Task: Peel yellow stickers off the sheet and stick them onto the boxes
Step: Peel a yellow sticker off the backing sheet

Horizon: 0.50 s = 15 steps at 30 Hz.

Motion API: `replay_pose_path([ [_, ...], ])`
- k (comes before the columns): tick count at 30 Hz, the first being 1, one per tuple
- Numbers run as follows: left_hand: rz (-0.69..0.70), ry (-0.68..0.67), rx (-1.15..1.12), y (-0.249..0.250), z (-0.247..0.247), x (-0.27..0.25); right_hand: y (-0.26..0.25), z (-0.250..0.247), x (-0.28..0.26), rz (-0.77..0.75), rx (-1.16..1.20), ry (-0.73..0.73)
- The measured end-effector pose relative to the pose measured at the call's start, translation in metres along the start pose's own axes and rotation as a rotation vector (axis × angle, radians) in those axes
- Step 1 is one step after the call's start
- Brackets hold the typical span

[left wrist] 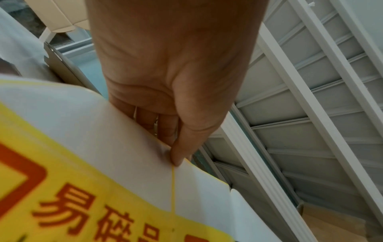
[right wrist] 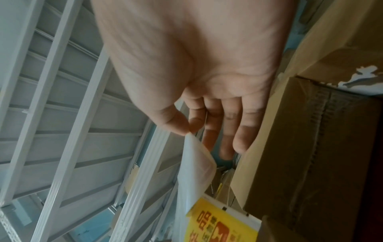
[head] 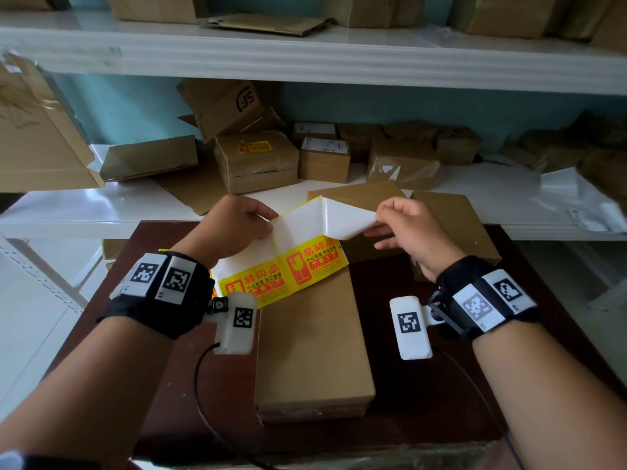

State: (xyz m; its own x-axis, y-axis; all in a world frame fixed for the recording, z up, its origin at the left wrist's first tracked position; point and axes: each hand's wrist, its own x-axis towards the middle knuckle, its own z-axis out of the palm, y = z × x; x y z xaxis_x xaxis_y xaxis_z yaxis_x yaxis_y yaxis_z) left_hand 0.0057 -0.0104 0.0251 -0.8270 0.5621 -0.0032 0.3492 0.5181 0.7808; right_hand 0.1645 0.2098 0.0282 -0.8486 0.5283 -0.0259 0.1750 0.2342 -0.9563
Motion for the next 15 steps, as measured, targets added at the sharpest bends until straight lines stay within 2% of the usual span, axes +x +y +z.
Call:
replay_pose_path([
  [6,0.007,-0.009,-0.031,-0.0001,0.0000,0.0011,-0.0020,0.0051,-0.0014,0.021,0.121,0.002],
  [15,-0.005,-0.002,-0.029,-0.0018,-0.0015,0.0030,-0.0026,-0.0007,-0.0022,0.007,0.073,0.007],
])
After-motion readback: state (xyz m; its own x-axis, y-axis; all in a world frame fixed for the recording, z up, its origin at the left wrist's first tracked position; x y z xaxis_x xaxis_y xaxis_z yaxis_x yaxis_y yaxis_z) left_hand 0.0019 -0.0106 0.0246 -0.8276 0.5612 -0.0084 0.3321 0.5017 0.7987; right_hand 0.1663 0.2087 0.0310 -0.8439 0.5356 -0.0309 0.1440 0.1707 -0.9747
